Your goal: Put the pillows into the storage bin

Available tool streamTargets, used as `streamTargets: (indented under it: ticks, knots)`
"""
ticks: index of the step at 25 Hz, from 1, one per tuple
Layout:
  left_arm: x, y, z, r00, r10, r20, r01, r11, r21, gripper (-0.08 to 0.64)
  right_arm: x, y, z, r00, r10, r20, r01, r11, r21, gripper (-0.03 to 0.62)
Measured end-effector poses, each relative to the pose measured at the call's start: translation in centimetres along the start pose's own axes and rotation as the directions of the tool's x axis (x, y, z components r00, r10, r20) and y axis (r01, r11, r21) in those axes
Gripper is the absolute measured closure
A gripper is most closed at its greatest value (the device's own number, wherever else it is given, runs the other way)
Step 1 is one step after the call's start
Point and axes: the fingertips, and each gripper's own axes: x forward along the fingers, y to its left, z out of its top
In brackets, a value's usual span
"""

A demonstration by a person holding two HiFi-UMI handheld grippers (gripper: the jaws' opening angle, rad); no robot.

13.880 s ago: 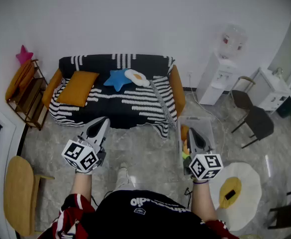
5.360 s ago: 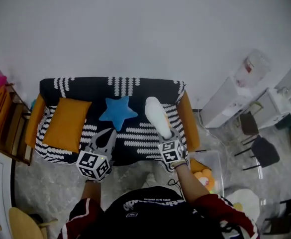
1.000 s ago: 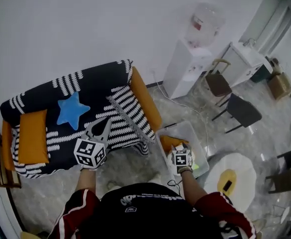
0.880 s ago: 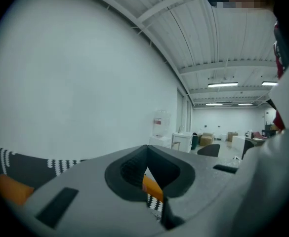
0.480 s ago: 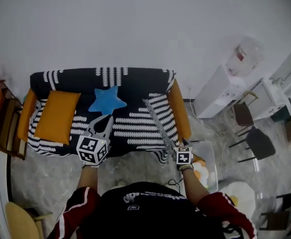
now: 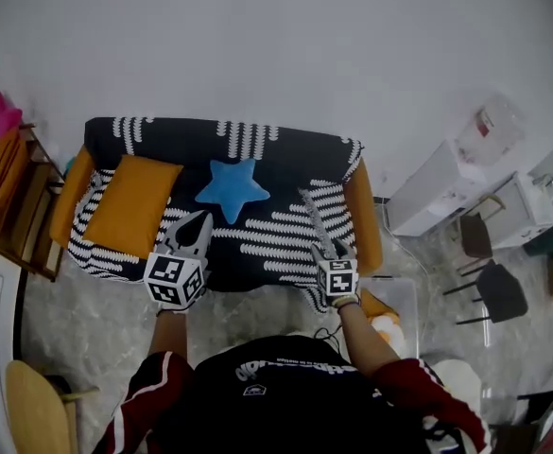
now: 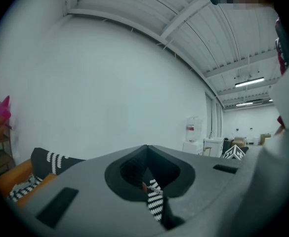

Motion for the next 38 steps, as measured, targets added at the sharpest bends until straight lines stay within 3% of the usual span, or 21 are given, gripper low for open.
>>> streamTargets:
  ticks: [7, 16, 22, 31, 38]
  knots:
    - [-0.4, 1.6, -0.8, 0.999, 0.041, 0.008, -0.04, 0.998, -0.04, 0.558, 3.0, 2.3, 4.5, 0.997, 0.065, 0.036, -0.062, 0.995, -0.084, 0.325]
    - [1.3, 3.7, -1.5, 0.996, 0.081, -0.022, -0.082, 0.996, -0.029, 0.558, 10.6, 5.3, 5.5, 0.984, 0.178, -0.014, -0.178, 0.973, -0.144, 0.324]
    - [5.8, 6.8, -2.4, 0.988, 0.142, -0.057, -0.145, 0.988, -0.056, 0.558, 17.4, 5.9, 6.1, 0.968, 0.242, -0.067, -0.25, 0.956, -0.155, 0.324]
    - [16.2, 11.9, -4.6, 0.978, 0.162, -0.133, -0.172, 0.983, -0.065, 0.558, 29.3, 4.5, 5.6, 0.934, 0.309, -0.18, -0.34, 0.923, -0.181, 0.321]
    - [21.2, 13.9, -8.7, 0.951, 0.193, -0.24, -0.22, 0.971, -0.092, 0.558, 36.2, 4.0, 1.2, 0.882, 0.364, -0.298, -0.428, 0.884, -0.188, 0.321]
